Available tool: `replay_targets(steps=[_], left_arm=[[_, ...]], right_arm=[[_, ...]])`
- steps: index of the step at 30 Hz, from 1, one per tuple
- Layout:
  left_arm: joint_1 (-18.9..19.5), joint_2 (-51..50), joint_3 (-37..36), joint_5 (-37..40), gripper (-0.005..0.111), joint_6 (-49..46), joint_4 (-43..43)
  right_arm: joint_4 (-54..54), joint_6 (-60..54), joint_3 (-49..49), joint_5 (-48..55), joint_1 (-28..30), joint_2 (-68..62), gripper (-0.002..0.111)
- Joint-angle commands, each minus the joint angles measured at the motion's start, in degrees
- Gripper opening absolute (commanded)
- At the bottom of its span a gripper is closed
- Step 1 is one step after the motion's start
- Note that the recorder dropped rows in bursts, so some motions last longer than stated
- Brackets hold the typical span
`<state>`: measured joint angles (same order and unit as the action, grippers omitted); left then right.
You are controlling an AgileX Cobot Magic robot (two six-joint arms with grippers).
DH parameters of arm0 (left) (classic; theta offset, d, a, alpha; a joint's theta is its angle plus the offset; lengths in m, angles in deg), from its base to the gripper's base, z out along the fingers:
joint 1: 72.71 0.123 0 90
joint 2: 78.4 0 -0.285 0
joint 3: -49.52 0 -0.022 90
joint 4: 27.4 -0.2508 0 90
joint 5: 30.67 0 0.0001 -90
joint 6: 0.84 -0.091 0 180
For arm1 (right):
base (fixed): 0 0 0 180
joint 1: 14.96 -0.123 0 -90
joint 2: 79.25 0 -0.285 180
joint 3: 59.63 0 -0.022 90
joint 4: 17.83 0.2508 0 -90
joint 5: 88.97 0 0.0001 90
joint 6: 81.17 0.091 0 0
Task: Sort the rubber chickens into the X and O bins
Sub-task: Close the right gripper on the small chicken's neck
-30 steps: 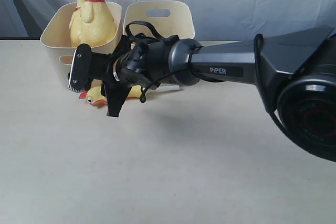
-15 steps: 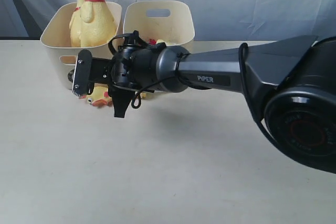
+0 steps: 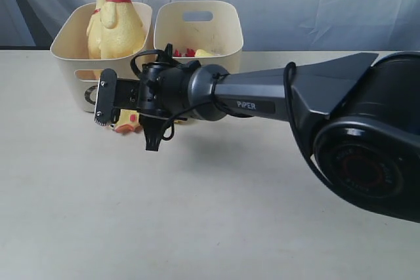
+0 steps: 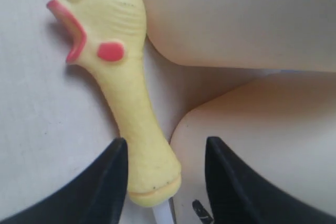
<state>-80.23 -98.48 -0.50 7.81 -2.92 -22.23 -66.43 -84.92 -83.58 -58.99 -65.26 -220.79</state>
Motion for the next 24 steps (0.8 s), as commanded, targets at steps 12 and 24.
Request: replay_targets(steps=[12,24], left_arm=[[0.0,0.3,-0.2,-0.4,0.025,0.0,-0.3],[0.0,0.3,-0.2,-0.4,0.025,0.0,-0.3]], right_arm=[[-4.1,0.1,-0.3,-0.1,1.3,-2.6,0.045],[-4.1,0.1,-0.3,-0.6,1.7,-4.0,0.045]])
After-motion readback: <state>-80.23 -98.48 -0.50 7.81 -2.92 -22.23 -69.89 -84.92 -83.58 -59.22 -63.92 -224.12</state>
